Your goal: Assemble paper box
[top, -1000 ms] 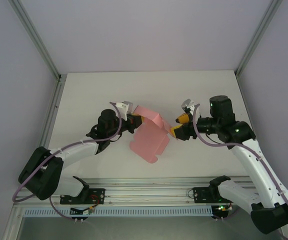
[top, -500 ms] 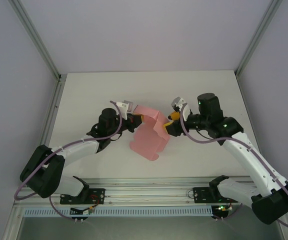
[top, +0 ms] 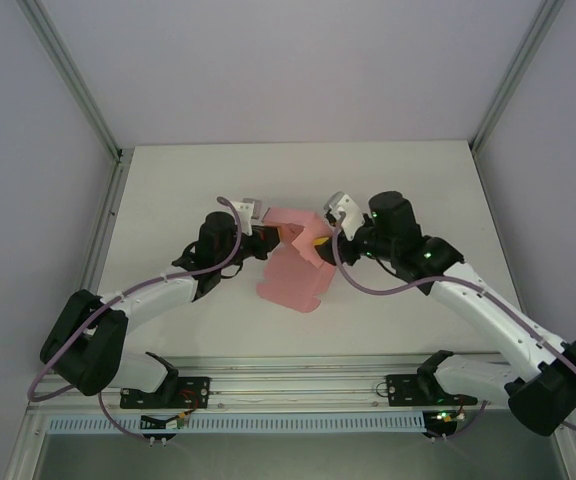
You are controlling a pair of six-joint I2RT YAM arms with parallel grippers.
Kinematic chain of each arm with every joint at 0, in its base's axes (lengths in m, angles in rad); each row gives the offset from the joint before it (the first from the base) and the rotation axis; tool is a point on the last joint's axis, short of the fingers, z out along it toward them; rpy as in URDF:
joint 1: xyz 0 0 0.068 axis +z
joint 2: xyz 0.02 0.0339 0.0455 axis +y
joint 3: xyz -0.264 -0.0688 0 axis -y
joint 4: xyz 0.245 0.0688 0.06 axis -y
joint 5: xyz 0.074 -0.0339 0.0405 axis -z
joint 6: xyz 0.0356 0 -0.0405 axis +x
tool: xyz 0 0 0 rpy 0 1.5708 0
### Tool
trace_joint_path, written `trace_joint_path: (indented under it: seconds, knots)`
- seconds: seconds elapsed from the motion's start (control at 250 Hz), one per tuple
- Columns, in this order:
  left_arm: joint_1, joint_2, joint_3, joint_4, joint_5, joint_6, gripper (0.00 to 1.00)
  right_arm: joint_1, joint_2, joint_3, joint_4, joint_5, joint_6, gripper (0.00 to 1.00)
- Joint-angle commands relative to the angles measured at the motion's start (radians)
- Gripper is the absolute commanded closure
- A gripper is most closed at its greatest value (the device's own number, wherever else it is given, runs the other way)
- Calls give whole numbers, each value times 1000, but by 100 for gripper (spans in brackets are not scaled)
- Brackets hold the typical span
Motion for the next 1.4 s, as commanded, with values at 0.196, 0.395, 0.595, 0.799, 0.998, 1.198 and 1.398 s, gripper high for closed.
trace_joint_path:
  seconds: [0.196, 0.395, 0.595, 0.799, 0.998, 1.198, 1.398]
  knots:
    - [-18, -43, 75, -101, -22, -14, 100, 39, 60, 26, 29, 131, -56, 36]
    - [-19, -35, 87, -117, -33, -10, 100, 40, 46, 32, -1, 19, -42, 40]
    - [-18, -25, 92, -114, -17, -10, 100, 40, 52, 69, -103, -76, -44, 34]
    - [-18, -33, 89, -107, 25, -2, 100, 39, 60, 82, -126, -17, -46, 35]
    - [-34, -60, 94, -134, 2, -6, 100, 41, 89, 58, -12, 189, 7, 39]
    - [-109, -69, 157, -306, -194, -41, 100, 112, 142, 23, 188, 543, -7, 80]
    - [-160, 30, 347, -731, -597, -336, 100, 164, 264, 82, 224, 847, -35, 92]
